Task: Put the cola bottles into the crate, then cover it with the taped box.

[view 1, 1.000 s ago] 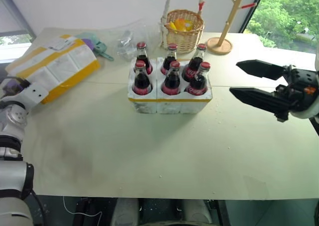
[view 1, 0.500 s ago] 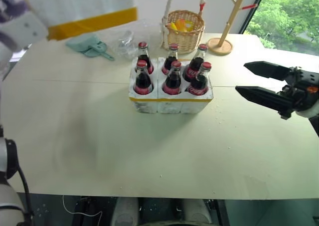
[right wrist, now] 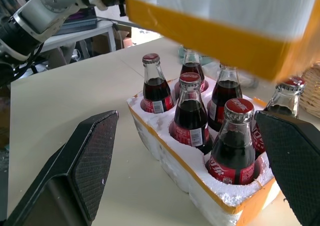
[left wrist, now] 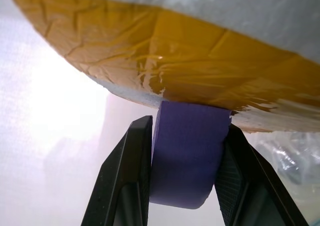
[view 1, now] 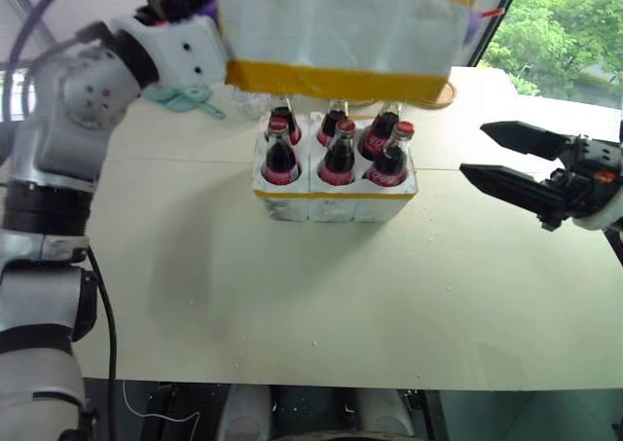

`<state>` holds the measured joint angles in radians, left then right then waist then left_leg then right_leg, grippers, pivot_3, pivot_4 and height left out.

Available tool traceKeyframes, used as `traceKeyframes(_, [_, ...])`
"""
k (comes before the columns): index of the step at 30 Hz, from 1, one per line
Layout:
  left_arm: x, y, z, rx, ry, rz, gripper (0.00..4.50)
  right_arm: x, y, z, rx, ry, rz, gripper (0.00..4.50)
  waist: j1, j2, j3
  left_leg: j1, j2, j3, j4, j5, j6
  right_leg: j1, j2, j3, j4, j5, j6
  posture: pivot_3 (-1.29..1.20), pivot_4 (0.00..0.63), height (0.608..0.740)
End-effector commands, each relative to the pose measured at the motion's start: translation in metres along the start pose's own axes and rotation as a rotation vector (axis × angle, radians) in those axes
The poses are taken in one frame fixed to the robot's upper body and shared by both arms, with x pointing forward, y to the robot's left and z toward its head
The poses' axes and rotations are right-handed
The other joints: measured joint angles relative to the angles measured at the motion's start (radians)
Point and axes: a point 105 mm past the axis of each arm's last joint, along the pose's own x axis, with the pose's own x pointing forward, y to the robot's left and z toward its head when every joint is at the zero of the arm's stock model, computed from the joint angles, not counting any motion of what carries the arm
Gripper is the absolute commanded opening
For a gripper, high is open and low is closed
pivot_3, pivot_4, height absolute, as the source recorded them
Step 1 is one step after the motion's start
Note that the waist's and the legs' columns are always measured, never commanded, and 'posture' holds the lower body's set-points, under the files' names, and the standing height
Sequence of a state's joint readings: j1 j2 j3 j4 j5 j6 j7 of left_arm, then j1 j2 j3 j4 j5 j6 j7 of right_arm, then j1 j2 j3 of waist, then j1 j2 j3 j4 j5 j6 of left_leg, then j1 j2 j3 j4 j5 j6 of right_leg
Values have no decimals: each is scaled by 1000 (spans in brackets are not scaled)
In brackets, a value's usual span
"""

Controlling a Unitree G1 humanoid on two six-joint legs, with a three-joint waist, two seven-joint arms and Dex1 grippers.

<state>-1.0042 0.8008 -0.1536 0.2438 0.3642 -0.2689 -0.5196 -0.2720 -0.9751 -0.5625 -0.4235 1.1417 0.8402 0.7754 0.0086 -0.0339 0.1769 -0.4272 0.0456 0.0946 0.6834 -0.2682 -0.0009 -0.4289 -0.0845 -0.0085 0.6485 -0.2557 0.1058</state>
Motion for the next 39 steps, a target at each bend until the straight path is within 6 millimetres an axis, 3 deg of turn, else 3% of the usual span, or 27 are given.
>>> traceKeyframes(1, [-1, 2, 12, 71, 1, 3, 1668, -3, 4, 13, -60, -49, -7, 4500, 1, 0, 0, 0, 0, 0, 0, 0, 0, 0, 0, 0, 0, 0, 0, 0, 150, 740])
traceKeyframes(13, [-10, -16, 28, 178, -4, -45, 1668, 0, -2, 13, -54, -62, -11, 4500, 4, 0, 0, 0, 0, -1, 0, 0, 0, 1, 1, 0, -1, 0, 0, 0, 150, 740])
traceKeyframes(18, [-18, -12, 18, 204, 4, -8, 1668, 3, -4, 13, -53, -64, -8, 4500, 2, 0, 0, 0, 0, -1, 0, 0, 0, 1, 1, 0, -1, 0, 0, 0, 150, 740])
traceKeyframes(25, [-29, -30, 9, 221, 23, -58, 1668, 4, -5, 11, -52, -59, -9, 4500, 3, 0, 0, 0, 1, -1, 0, 0, 0, 1, 1, 0, -1, 0, 0, 0, 150, 740])
traceKeyframes(28, [-33, -40, 8, 226, 26, -83, 2493, 2, -5, 9, -55, -44, -9, 4500, 4, 0, 0, 0, 1, -1, 0, 0, 0, 1, 1, 0, -1, 0, 0, 0, 150, 740])
traceKeyframes(32, [-36, -51, 4, 240, 37, -110, 4450, -1, -6, 6, -53, -16, -10, 4500, 4, 0, 0, 0, 1, -1, 0, 0, 0, 1, 1, 0, -1, 0, 0, 0, 150, 740])
traceKeyframes(39, [-51, -57, -9, 134, 71, -149, 4450, -10, -5, 1, -47, 27, -16, 4500, 1, 0, 0, 1, 1, -1, 0, 0, 0, 1, 1, 0, -1, 0, 0, 0, 150, 740])
